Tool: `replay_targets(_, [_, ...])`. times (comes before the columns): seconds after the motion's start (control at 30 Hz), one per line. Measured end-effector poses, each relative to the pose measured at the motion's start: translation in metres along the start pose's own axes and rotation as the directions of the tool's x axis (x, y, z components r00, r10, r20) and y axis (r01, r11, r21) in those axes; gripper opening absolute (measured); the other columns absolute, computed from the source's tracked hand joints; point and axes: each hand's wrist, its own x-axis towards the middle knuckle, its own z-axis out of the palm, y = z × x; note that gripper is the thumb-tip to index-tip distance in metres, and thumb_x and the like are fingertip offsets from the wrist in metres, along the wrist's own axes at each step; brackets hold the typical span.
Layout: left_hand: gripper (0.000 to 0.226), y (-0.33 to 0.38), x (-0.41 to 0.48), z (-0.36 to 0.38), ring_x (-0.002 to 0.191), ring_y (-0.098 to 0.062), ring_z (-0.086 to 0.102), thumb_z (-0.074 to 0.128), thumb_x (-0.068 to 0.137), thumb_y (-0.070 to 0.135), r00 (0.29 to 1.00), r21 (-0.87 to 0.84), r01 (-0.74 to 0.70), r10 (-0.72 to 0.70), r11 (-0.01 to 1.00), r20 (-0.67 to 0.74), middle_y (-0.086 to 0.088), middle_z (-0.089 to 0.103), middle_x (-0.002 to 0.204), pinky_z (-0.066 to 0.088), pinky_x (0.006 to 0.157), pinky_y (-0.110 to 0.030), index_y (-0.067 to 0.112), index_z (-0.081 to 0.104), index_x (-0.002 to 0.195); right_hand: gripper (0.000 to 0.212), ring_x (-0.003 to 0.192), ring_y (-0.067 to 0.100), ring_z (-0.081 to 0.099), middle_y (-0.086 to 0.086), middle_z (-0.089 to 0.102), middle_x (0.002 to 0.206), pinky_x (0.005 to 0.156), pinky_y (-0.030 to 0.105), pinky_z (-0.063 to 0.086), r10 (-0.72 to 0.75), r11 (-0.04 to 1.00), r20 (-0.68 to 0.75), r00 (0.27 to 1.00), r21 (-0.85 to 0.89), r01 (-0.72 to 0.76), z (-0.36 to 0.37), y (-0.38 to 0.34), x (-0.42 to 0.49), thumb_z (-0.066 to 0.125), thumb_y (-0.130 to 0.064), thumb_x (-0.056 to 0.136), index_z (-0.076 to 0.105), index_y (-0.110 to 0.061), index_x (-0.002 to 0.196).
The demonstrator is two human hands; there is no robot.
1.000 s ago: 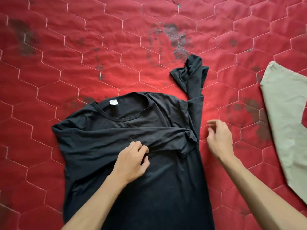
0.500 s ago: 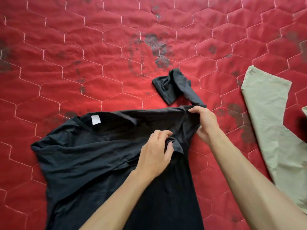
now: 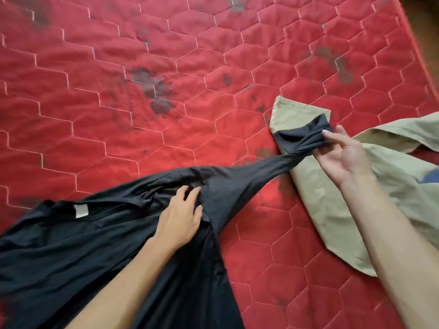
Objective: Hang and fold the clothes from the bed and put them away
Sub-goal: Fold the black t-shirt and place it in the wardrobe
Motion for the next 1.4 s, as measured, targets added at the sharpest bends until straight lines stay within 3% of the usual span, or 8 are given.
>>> replay_targets(0.43, [0.048,0.02,0.023,-0.01,0.127,-0.037,0.048,0.055,0.095,0.023,0.992,0.017,0.068,-0.065,0.998,-0.111,-0.015,0.036,0.15,0.049,0.095,-0.051,0.013,0.047,0.142,0.037,0.089,0.01,0.069,0.001,0.069,0.099,0.083,0.023,0.054,-0.507,0.838,-0.237,0.829,-0.36,0.41,-0.053,-0.071,-0.008,0.057,0.016,0.08,0.069,-0.013,0.099])
replay_targets(0.6, [0.041,0.078,0.016,-0.002,0.116,-0.027,0.054,0.056,0.094,0.02,0.975,-0.069,-0.194,0.185,0.979,-0.124,-0.004,0.05,0.133,0.052,0.09,-0.043,0.018,0.053,0.135,0.047,0.113,0.023,0.063,0.007,0.071,0.112,0.103,0.036,0.047,-0.477,0.204,0.031,0.879,-0.968,0.145,-0.082,-0.049,-0.009,0.048,-0.023,0.064,0.078,-0.012,0.099])
replay_targets(0.8, [0.044,0.121,0.032,0.014,0.113,-0.022,0.051,0.051,0.096,0.016,0.965,-0.083,-0.259,0.255,0.962,-0.06,0.004,0.052,0.132,0.05,0.089,-0.042,0.023,0.049,0.139,0.056,0.111,0.038,0.061,0.022,0.067,0.114,0.094,0.037,0.044,-0.173,-0.311,0.297,0.939,-0.921,0.234,-0.096,-0.035,0.004,0.049,-0.009,0.062,0.07,-0.002,0.114])
replay_targets(0.93, [0.045,0.141,0.046,0.029,0.116,-0.021,0.049,0.051,0.096,0.015,0.95,-0.021,-0.312,0.312,0.95,-0.01,0.006,0.05,0.135,0.051,0.087,-0.043,0.026,0.048,0.14,0.054,0.097,0.04,0.06,0.017,0.07,0.1,0.086,0.04,0.045,-0.129,-0.461,0.336,0.933,-0.853,0.243,-0.115,-0.037,0.031,0.046,-0.013,0.06,0.069,-0.01,0.108])
replay_targets(1.03, [0.045,0.153,0.054,0.041,0.119,-0.021,0.048,0.053,0.096,0.015,0.946,-0.014,-0.325,0.325,0.946,0.004,0.007,0.051,0.135,0.051,0.089,-0.044,0.025,0.048,0.139,0.029,0.1,0.033,0.062,0.011,0.072,0.102,0.092,0.035,0.046,-0.205,-0.392,0.354,0.913,-0.884,0.255,-0.119,-0.048,0.038,0.056,-0.018,0.074,0.076,-0.004,0.09])
replay_targets(1.17, [0.039,0.177,0.056,0.05,0.113,-0.022,0.052,0.056,0.094,0.015,0.925,-0.027,-0.379,0.377,0.925,-0.049,0.005,0.056,0.129,0.053,0.083,-0.044,0.022,0.055,0.132,0.019,0.069,0.008,0.056,0.003,0.063,0.076,0.068,0.024,0.049,-0.19,0.15,0.128,0.973,-0.976,0.157,-0.112,-0.08,0.027,0.065,-0.013,0.083,0.07,0.005,0.079])
replay_targets(1.27, [0.031,0.208,0.06,0.056,0.105,-0.024,0.057,0.06,0.09,0.012,0.875,-0.041,-0.474,0.465,0.88,-0.137,0.002,0.061,0.115,0.055,0.07,-0.044,0.019,0.061,0.121,0.019,0.07,0.012,0.059,0.003,0.063,0.082,0.061,0.024,0.048,-0.273,0.281,-0.049,0.961,-0.959,0.031,-0.12,-0.115,0.026,0.073,-0.016,0.08,0.067,-0.004,0.094])
replay_targets(1.4, [0.037,0.253,0.063,0.071,0.107,-0.02,0.056,0.067,0.085,0.025,0.831,-0.057,-0.553,0.545,0.831,-0.111,0.003,0.059,0.113,0.055,0.072,-0.04,0.02,0.06,0.12,0.029,0.037,0.005,0.049,0.004,0.051,0.056,0.031,0.012,0.031,0.093,0.395,-0.286,0.954,-0.869,-0.299,-0.128,-0.142,0.024,0.054,0.006,0.089,0.05,-0.012,0.066])
